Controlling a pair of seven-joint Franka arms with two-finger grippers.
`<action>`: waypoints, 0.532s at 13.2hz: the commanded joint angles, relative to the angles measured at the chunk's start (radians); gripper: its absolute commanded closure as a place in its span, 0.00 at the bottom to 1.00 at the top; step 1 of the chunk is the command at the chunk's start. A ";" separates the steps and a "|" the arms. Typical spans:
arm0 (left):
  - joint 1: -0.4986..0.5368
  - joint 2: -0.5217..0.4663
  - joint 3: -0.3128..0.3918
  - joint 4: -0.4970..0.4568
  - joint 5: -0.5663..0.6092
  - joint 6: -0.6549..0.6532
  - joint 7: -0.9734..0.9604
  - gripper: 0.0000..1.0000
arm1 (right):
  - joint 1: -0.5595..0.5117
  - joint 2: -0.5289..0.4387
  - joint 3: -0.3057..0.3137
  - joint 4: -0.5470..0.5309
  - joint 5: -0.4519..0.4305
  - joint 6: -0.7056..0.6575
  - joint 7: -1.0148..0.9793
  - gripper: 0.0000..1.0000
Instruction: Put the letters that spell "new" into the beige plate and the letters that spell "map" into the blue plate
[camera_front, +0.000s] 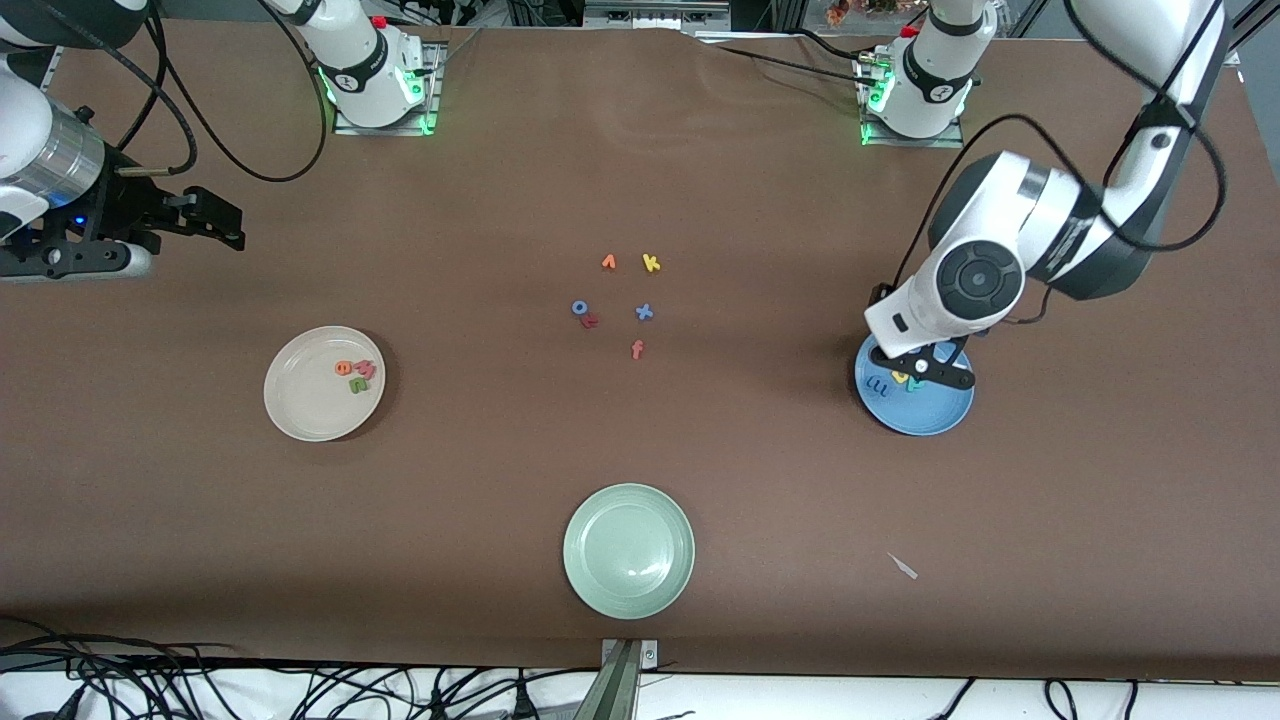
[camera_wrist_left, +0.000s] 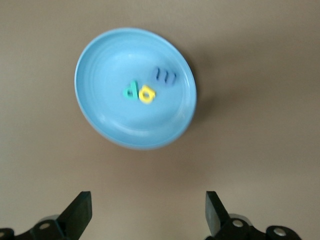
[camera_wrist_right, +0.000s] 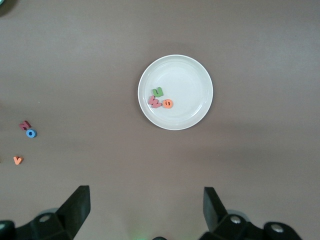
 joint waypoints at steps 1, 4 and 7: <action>0.006 -0.033 -0.045 0.090 -0.055 -0.187 0.013 0.00 | -0.006 -0.007 0.004 -0.008 -0.005 0.006 -0.002 0.00; 0.006 -0.082 -0.102 0.104 -0.098 -0.292 0.013 0.00 | -0.006 -0.006 0.004 -0.008 -0.005 0.006 -0.002 0.00; 0.005 -0.145 -0.126 0.104 -0.170 -0.327 0.015 0.00 | -0.006 -0.006 0.004 -0.008 -0.005 0.006 -0.002 0.00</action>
